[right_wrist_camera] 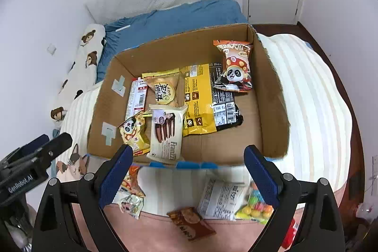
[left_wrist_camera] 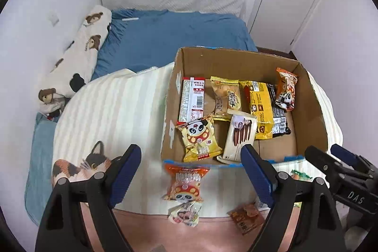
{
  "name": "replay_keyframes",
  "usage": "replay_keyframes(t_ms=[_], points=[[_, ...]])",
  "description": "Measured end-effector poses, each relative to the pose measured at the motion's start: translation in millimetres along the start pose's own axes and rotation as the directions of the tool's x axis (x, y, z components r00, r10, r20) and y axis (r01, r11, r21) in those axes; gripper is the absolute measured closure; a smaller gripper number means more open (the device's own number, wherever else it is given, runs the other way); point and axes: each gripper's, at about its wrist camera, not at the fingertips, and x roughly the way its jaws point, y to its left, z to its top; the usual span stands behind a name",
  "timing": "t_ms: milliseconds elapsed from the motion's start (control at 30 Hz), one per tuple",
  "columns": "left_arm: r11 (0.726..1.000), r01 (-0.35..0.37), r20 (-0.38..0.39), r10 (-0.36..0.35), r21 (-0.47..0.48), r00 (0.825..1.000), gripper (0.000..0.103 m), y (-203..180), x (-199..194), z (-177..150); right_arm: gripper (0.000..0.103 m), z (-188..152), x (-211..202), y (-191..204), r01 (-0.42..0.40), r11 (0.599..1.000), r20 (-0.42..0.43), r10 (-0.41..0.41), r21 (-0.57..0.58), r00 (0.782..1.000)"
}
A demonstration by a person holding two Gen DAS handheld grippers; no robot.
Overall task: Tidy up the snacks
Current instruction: 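Pull both open tools back from the box toward the remaining snacks, then grasp the orange Cuicuijiao bag with the left tool while the right tool grasps the white Mitz pack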
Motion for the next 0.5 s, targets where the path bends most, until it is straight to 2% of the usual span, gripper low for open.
replay_keyframes(t_ms=[100,300,367,500], points=[[1.0,-0.012,0.027,0.012,0.012,1.0,0.017,-1.6,-10.7,-13.0,0.006,-11.9,-15.1,3.0,-0.003,1.0,0.025,0.004,-0.005,1.0],[1.0,-0.016,0.024,0.016,0.01,1.0,0.017,0.2,-15.8,-34.6,0.006,-29.9,-34.1,4.8,-0.023,1.0,0.046,0.023,-0.001,0.999],[1.0,-0.023,0.01,0.023,0.003,1.0,0.017,2.7,-11.0,-42.4,0.006,-34.8,-35.1,2.8,-0.035,0.999,0.043,0.034,0.011,0.998],[0.999,-0.027,-0.073,0.025,-0.025,0.997,0.017,12.7,15.0,-61.9,0.006,-51.8,-27.1,-12.1,-0.039,0.997,0.012,0.039,0.062,0.999]])
